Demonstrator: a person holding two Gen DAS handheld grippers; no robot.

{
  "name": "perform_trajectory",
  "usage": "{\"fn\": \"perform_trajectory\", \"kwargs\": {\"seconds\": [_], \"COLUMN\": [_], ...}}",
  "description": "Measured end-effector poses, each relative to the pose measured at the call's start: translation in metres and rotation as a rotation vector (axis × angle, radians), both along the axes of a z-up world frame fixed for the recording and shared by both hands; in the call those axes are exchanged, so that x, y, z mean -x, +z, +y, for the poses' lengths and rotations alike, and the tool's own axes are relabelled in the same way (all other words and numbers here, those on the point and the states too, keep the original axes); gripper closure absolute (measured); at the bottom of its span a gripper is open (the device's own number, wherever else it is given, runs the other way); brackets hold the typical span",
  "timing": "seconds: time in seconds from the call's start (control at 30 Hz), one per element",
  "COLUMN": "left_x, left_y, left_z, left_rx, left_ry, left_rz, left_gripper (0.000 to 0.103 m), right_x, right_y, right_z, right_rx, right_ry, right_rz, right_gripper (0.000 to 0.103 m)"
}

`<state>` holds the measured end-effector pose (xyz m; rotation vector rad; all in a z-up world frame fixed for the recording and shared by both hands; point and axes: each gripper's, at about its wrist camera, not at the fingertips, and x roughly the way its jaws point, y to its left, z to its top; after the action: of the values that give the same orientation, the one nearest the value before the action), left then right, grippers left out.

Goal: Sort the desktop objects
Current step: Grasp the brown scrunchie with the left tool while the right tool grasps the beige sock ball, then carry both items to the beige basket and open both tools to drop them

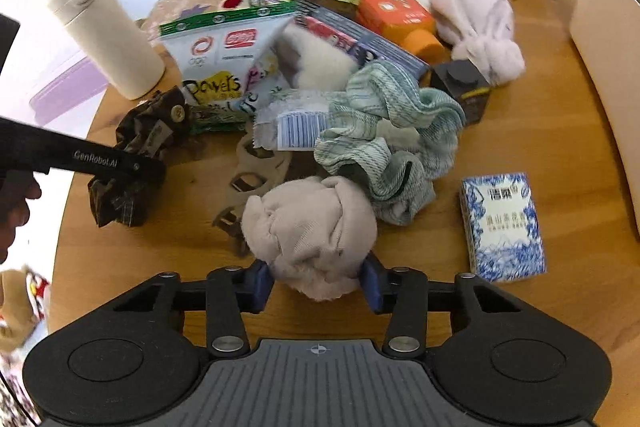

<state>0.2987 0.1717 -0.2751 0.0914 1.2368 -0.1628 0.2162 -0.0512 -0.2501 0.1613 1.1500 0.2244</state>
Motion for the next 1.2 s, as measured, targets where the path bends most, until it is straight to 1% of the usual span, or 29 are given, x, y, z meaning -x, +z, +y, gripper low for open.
{"fn": "perform_trajectory", "kwargs": {"seconds": [0.13, 0.2, 0.27, 0.33, 0.4, 0.53, 0.6, 0.7, 0.87, 0.97, 1.07, 1.2], "left_x": [0.013, 0.021, 0.029, 0.035, 0.043, 0.046, 0.042, 0.033, 0.018, 0.010, -0.002, -0.016], "left_y": [0.003, 0.008, 0.015, 0.025, 0.037, 0.068, 0.082, 0.102, 0.138, 0.157, 0.168, 0.172], "left_z": [-0.001, -0.003, -0.006, -0.009, -0.015, -0.033, -0.043, -0.070, -0.118, -0.154, -0.199, -0.264], "left_rx": [-0.024, -0.015, -0.013, -0.018, -0.006, 0.013, 0.011, 0.010, 0.024, 0.044, 0.060, 0.091], "left_ry": [0.059, 0.080, 0.096, 0.119, 0.143, 0.154, 0.146, 0.131, 0.083, 0.043, -0.009, -0.079], "left_rz": [-0.014, -0.023, -0.033, -0.034, -0.044, -0.078, -0.107, -0.161, -0.242, -0.283, -0.314, -0.325], "left_gripper": [0.076, 0.076, 0.076, 0.076, 0.076, 0.076, 0.076, 0.076, 0.076, 0.076, 0.076, 0.076], "right_x": [0.002, 0.004, 0.008, 0.010, 0.010, 0.007, 0.006, 0.004, 0.002, -0.001, -0.004, -0.007], "right_y": [0.002, 0.006, 0.015, 0.026, 0.038, 0.064, 0.075, 0.092, 0.116, 0.126, 0.130, 0.127], "right_z": [-0.009, -0.012, -0.016, -0.021, -0.031, -0.057, -0.074, -0.104, -0.163, -0.200, -0.238, -0.284], "right_rx": [-0.035, -0.043, -0.048, -0.054, -0.065, -0.080, -0.078, -0.071, -0.058, -0.045, -0.024, 0.001], "right_ry": [0.055, 0.087, 0.132, 0.169, 0.196, 0.212, 0.205, 0.182, 0.115, 0.063, 0.001, -0.076], "right_rz": [-0.017, -0.033, -0.062, -0.091, -0.122, -0.184, -0.205, -0.239, -0.294, -0.318, -0.331, -0.320], "right_gripper": [0.067, 0.068, 0.068, 0.068, 0.068, 0.068, 0.068, 0.068, 0.068, 0.067, 0.067, 0.067]}}
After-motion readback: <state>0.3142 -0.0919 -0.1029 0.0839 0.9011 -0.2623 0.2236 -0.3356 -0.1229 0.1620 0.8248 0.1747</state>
